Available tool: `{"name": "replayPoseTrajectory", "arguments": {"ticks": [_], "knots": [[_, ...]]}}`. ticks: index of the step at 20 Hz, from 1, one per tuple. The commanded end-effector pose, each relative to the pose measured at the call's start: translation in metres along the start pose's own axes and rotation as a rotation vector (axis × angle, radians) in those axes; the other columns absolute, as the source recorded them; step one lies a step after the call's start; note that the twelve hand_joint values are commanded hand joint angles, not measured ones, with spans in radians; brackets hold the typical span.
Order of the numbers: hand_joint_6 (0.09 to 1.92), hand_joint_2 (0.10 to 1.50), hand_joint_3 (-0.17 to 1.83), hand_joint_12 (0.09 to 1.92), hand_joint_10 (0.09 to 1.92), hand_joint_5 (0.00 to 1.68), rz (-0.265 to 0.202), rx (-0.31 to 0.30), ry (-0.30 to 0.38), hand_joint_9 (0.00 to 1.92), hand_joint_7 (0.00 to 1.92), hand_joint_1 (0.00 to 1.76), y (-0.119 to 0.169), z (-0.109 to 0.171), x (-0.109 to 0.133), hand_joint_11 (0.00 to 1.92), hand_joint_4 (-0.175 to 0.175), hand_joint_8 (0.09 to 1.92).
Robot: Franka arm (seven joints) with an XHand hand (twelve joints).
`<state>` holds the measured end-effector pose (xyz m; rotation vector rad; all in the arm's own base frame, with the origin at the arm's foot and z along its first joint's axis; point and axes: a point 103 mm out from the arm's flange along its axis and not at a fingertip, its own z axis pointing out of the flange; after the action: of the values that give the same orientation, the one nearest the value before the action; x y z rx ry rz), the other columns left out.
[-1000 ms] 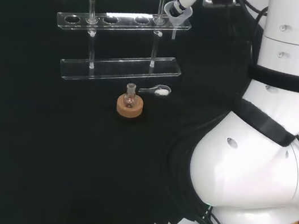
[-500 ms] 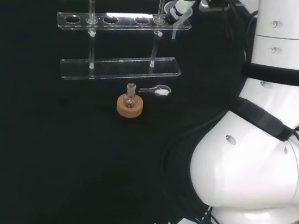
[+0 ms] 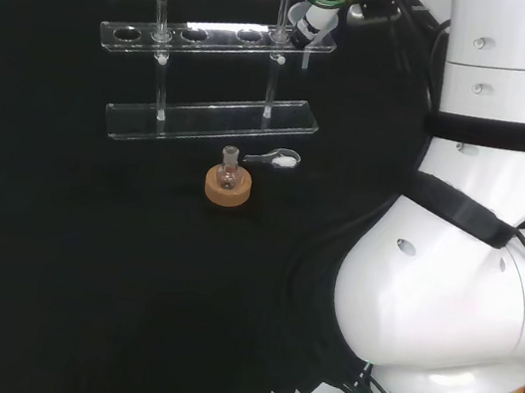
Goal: Pick up the funnel from the transparent funnel stand.
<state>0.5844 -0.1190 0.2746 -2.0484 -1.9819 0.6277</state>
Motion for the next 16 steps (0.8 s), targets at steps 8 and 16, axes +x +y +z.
{"name": "replayPoseTrajectory", "arguments": {"ticks": [8,16], "knots": [[0.09,0.65,0.27,1.45,0.82,0.0,-0.011,-0.027,-0.01,0.06,0.07,0.62,0.0079,0.0052,-0.0009,0.0,-0.003,0.09],[0.09,0.66,0.27,1.45,0.82,0.0,-0.002,-0.038,-0.023,0.05,0.06,0.63,0.0118,0.0095,-0.0008,0.0,-0.006,0.09]]}}
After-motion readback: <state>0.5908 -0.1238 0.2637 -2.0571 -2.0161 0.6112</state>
